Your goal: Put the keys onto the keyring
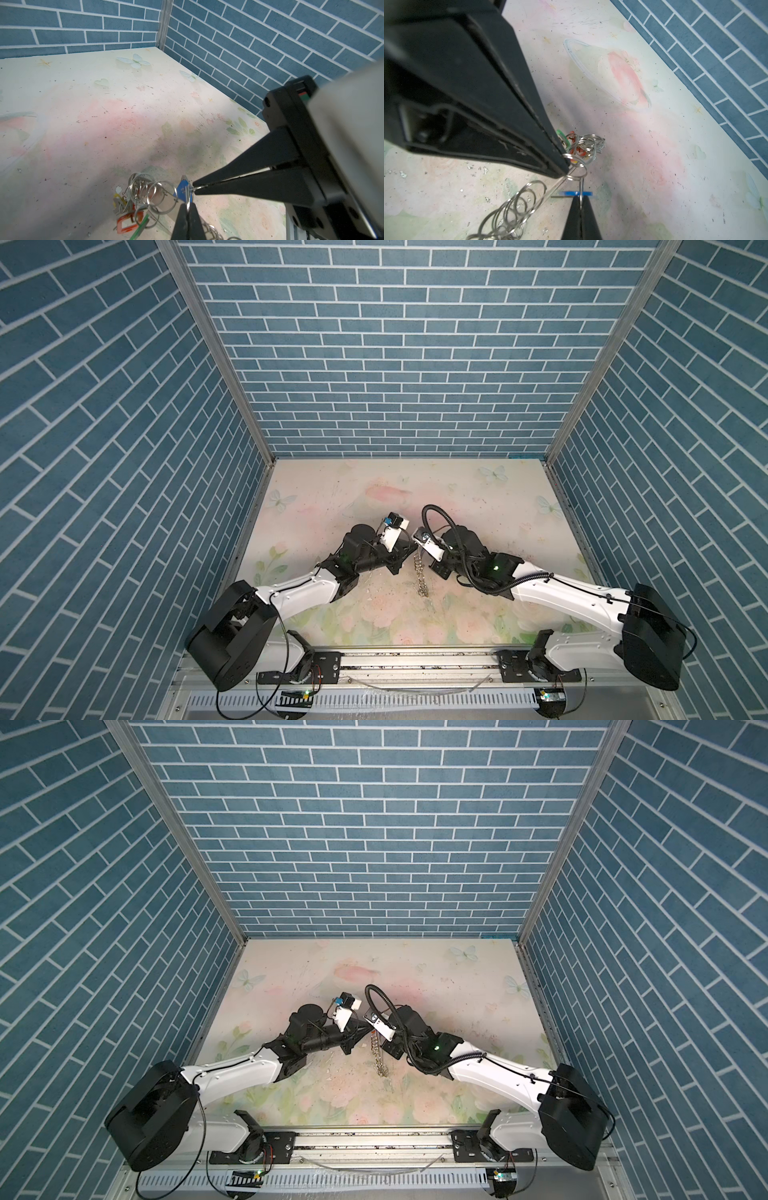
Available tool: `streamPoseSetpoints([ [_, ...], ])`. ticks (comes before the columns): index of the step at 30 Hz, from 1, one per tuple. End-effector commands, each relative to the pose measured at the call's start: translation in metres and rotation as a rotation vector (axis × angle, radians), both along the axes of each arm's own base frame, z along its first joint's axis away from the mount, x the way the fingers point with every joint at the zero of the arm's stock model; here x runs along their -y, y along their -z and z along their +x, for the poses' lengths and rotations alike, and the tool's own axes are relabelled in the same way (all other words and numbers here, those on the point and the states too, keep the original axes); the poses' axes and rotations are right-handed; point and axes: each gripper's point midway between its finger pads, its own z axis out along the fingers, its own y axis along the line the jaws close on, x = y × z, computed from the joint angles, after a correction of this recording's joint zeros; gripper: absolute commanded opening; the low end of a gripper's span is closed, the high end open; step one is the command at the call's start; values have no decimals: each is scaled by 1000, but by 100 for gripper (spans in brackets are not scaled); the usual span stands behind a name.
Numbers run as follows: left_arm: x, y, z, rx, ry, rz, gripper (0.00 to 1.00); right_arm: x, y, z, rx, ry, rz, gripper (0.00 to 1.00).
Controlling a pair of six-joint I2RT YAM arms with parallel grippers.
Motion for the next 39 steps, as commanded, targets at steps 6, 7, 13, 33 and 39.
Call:
streamPoseSetpoints([
  [6, 5, 0, -4, 8, 26, 13, 0, -10, -28, -1, 65, -31, 58, 0],
  [7, 5, -1, -4, 7, 32, 12, 0, -9, -29, -1, 68, -26, 60, 0],
  [13, 8, -4, -10, 12, 63, -14, 0, -6, -30, 5, 84, 13, 59, 0],
  [33, 1, -8, -6, 34, 14, -19, 0, 3, -23, 5, 73, 42, 62, 0],
  [39, -2, -14, -7, 52, -1, -34, 0, 6, -17, 10, 77, 64, 24, 0],
])
